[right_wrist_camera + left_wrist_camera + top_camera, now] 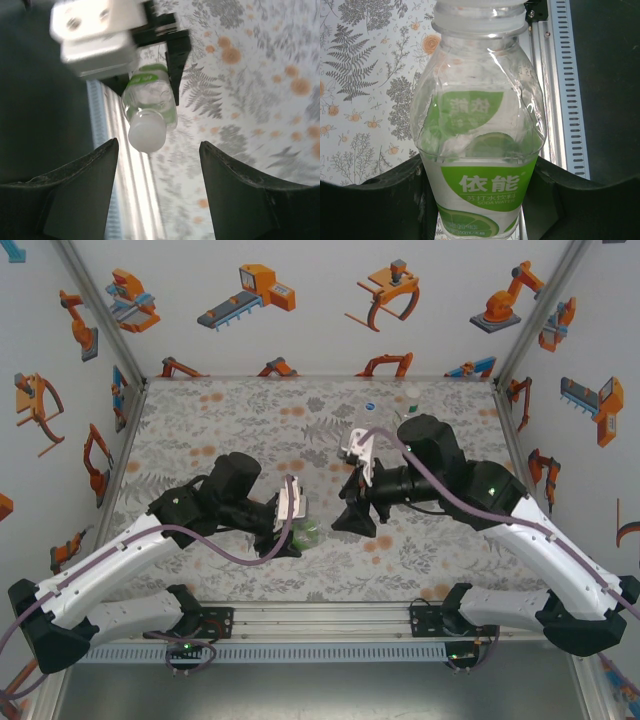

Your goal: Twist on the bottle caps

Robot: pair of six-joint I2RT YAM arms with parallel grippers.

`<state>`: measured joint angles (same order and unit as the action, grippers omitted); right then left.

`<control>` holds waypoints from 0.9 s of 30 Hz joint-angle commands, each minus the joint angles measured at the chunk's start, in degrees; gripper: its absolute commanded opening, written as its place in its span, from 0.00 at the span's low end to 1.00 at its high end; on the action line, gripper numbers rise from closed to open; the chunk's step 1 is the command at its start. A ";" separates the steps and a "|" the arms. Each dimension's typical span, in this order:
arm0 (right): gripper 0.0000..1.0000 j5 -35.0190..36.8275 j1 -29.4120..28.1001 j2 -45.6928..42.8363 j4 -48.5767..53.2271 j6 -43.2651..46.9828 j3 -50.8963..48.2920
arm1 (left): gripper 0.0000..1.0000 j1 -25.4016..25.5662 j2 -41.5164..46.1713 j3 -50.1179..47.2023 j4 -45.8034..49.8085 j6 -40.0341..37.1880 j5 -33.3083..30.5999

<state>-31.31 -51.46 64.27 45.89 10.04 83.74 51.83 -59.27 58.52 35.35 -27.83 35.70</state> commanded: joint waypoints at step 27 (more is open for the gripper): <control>0.44 -10.69 -2.06 1.38 -0.27 33.20 -3.15 | 0.00 0.46 0.31 1.25 -1.87 0.07 2.24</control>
<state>-41.34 -53.01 65.56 47.27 42.09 81.10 52.10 -59.27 58.54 34.63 -27.77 36.03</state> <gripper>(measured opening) 0.450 0.533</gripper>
